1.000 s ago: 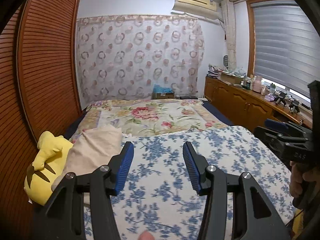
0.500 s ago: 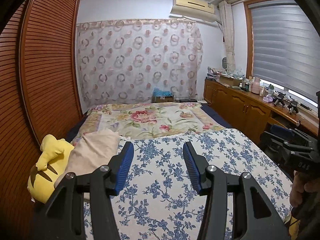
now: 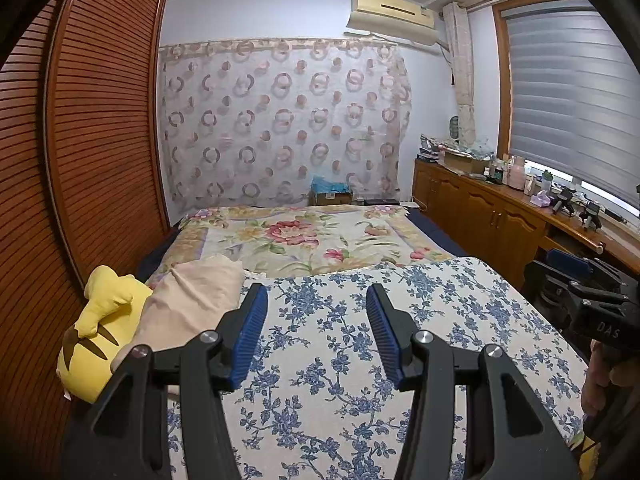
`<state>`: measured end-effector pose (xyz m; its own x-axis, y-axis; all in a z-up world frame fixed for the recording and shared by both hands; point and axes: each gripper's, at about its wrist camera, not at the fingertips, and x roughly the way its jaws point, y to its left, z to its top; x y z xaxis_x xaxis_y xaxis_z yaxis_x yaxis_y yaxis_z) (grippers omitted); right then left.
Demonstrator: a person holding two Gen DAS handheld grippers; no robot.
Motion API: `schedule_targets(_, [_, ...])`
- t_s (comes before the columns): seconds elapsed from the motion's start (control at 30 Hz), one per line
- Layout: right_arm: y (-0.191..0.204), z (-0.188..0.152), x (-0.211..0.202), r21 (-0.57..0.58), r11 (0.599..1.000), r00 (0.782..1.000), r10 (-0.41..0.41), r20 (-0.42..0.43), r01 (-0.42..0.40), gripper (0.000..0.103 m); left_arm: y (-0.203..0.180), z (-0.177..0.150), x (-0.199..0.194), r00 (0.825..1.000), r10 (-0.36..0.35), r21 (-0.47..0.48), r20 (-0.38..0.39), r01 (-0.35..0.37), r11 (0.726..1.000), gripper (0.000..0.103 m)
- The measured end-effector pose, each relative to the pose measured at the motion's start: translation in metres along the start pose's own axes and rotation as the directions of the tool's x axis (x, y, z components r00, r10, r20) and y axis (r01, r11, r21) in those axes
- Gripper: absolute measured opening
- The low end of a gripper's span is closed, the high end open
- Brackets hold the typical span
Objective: Fold small clothes
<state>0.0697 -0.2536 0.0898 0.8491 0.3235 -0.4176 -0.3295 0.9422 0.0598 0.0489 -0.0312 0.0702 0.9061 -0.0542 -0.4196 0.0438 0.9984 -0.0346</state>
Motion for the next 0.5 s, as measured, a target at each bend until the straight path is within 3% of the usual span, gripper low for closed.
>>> schedule_targets(0.5, [-0.0021, 0.0006, -0.0012, 0.004, 1.0, 1.0, -0.013, 0.006, 0.013, 0.077, 0.0014, -0.0015, -0.0003, 1.0, 0.017, 0.0, 0.014, -0.017, 1.0, 0.051])
